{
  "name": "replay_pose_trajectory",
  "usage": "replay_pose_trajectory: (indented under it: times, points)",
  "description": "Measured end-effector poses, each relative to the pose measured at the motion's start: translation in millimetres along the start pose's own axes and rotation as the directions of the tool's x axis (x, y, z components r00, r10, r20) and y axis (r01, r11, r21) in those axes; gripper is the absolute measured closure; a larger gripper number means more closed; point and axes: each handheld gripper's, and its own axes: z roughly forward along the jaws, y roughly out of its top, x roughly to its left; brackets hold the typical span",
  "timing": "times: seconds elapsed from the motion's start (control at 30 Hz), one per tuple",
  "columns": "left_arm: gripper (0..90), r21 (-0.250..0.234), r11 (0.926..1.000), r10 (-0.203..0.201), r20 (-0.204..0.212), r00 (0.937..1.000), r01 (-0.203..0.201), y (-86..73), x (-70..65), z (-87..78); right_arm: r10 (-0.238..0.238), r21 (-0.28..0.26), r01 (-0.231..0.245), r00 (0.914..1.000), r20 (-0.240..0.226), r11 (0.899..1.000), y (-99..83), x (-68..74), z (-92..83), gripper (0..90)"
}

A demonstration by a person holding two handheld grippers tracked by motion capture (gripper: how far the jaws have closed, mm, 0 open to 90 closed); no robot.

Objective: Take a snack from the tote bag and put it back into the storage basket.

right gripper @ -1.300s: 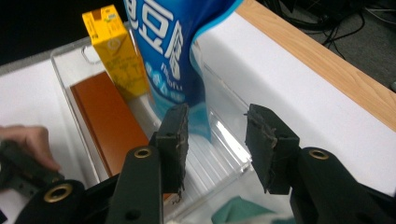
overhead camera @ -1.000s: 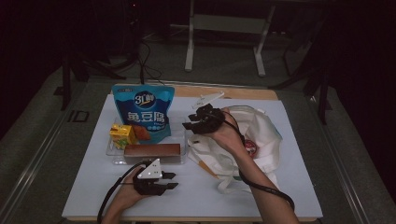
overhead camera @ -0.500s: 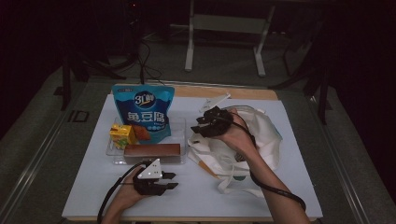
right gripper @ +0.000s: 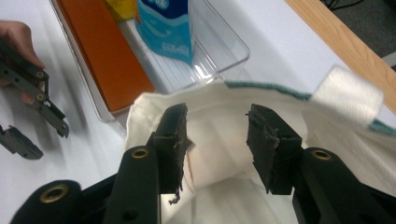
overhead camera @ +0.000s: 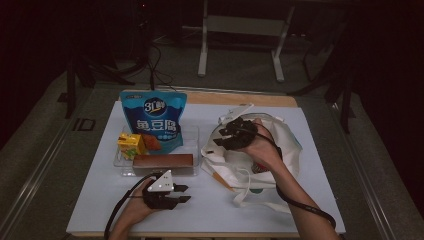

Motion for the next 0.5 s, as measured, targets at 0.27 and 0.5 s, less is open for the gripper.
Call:
replay_pose_trajectory:
  times: [0.27,0.5]
  points:
    - [61.8,0.000,1.0000,0.000,0.000,1.0000,0.000,0.0,-0.2,0.2,0.016,0.009,-0.016,0.9998,0.016,1.000,-10.5,-6.4,-5.1,56.9]
    - [61.8,-0.002,1.0000,-0.003,-0.001,1.0000,0.003,0.0,-0.2,0.3,0.033,0.017,-0.033,0.9992,0.022,0.999,-18.2,-12.0,-8.5,56.0]
